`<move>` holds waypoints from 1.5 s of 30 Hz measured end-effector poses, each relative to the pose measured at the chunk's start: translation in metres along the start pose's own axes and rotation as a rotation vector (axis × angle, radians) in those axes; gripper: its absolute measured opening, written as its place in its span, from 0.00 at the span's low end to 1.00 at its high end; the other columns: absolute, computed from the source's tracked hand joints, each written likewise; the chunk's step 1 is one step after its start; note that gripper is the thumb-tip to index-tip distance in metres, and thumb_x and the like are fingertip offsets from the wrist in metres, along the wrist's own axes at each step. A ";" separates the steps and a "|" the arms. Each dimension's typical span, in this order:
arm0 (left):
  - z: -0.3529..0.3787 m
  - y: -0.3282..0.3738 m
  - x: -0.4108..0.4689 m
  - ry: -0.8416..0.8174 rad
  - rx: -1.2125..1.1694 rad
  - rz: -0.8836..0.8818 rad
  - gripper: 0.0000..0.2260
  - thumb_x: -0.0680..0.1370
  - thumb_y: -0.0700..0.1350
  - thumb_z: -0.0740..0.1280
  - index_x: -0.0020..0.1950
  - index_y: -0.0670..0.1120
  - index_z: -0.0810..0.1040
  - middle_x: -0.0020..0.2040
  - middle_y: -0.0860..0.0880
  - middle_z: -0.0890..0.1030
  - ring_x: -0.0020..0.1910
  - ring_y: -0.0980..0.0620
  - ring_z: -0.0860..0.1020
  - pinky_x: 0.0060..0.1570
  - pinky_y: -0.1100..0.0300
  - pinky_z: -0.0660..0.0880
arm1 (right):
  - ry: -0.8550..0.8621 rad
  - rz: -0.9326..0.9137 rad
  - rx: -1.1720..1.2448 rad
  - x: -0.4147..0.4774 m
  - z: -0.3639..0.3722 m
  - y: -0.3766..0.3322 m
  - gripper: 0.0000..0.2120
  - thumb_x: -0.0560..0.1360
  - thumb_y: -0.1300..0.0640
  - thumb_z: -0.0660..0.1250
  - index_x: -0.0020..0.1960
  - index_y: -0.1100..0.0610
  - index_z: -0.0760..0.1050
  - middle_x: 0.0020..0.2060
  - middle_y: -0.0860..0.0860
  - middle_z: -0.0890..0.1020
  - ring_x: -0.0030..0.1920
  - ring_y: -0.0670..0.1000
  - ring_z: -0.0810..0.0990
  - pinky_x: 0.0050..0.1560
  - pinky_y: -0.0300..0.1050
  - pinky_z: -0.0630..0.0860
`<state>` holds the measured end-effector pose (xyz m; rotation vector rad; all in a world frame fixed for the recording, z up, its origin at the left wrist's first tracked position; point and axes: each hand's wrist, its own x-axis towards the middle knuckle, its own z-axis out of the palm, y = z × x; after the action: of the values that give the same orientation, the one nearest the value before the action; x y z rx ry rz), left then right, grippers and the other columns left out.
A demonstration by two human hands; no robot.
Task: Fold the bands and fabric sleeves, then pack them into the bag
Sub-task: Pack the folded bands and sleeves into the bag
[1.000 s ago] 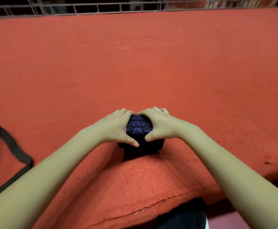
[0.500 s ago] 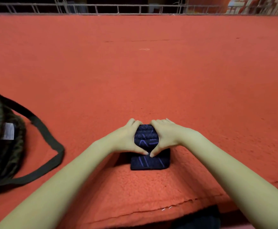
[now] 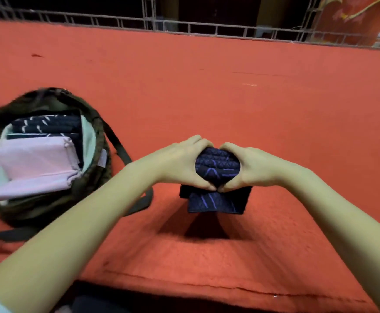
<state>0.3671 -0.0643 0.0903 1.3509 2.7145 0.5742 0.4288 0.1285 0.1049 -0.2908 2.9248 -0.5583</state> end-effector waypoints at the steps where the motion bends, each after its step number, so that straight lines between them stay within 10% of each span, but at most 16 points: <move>1: -0.012 -0.009 -0.013 0.008 0.021 -0.027 0.38 0.61 0.64 0.75 0.66 0.52 0.67 0.54 0.54 0.70 0.54 0.53 0.74 0.56 0.54 0.72 | -0.006 -0.026 0.018 0.009 -0.001 -0.016 0.32 0.59 0.42 0.78 0.57 0.44 0.66 0.45 0.44 0.79 0.45 0.49 0.78 0.46 0.46 0.75; 14: -0.093 -0.150 -0.246 0.058 0.072 -0.469 0.33 0.60 0.71 0.69 0.60 0.57 0.72 0.52 0.65 0.70 0.51 0.67 0.71 0.52 0.67 0.68 | -0.160 -0.282 0.110 0.093 0.040 -0.141 0.31 0.60 0.45 0.79 0.57 0.42 0.67 0.49 0.43 0.79 0.49 0.44 0.78 0.49 0.43 0.76; 21: -0.093 -0.187 -0.256 0.286 0.069 -0.422 0.07 0.73 0.47 0.72 0.47 0.56 0.76 0.46 0.55 0.77 0.44 0.60 0.75 0.45 0.59 0.72 | -0.199 -0.288 0.128 0.097 0.040 -0.158 0.31 0.60 0.46 0.80 0.57 0.42 0.67 0.49 0.42 0.79 0.49 0.42 0.79 0.48 0.41 0.77; 28: -0.086 -0.186 -0.234 0.635 0.236 -0.679 0.16 0.73 0.55 0.70 0.35 0.45 0.71 0.32 0.47 0.77 0.35 0.45 0.75 0.35 0.54 0.68 | -0.231 -0.320 0.254 0.103 0.029 -0.188 0.30 0.61 0.51 0.80 0.58 0.45 0.70 0.51 0.43 0.80 0.51 0.43 0.79 0.53 0.47 0.78; 34: -0.099 -0.192 -0.248 0.618 -0.126 -0.690 0.13 0.72 0.45 0.65 0.28 0.48 0.70 0.19 0.57 0.72 0.25 0.65 0.73 0.30 0.73 0.67 | -0.294 -0.433 0.414 0.130 0.042 -0.254 0.26 0.63 0.54 0.80 0.58 0.50 0.73 0.51 0.42 0.81 0.53 0.41 0.80 0.53 0.38 0.76; 37: -0.105 -0.203 -0.265 0.582 -0.271 -0.725 0.11 0.64 0.57 0.59 0.27 0.52 0.70 0.25 0.51 0.73 0.28 0.61 0.69 0.34 0.64 0.66 | -0.369 -0.408 0.460 0.158 0.061 -0.276 0.27 0.65 0.54 0.78 0.61 0.54 0.73 0.55 0.48 0.82 0.55 0.46 0.81 0.60 0.46 0.76; 42: -0.108 -0.222 -0.327 0.803 -0.198 -0.668 0.13 0.80 0.39 0.60 0.46 0.58 0.75 0.44 0.52 0.83 0.39 0.61 0.80 0.49 0.54 0.78 | -0.310 -0.292 0.356 0.194 0.071 -0.282 0.54 0.50 0.34 0.79 0.70 0.53 0.65 0.63 0.46 0.76 0.61 0.47 0.76 0.66 0.50 0.71; 45: -0.112 -0.187 -0.322 0.844 -0.037 -0.484 0.06 0.80 0.45 0.61 0.46 0.53 0.75 0.42 0.56 0.81 0.42 0.61 0.79 0.49 0.62 0.75 | -0.305 -0.307 0.339 0.197 0.070 -0.284 0.42 0.60 0.43 0.79 0.68 0.53 0.67 0.60 0.46 0.77 0.58 0.46 0.77 0.63 0.46 0.72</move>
<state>0.3996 -0.4524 0.0922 0.4103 3.4295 1.3578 0.2961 -0.1978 0.1264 -0.7147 2.4539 -0.9435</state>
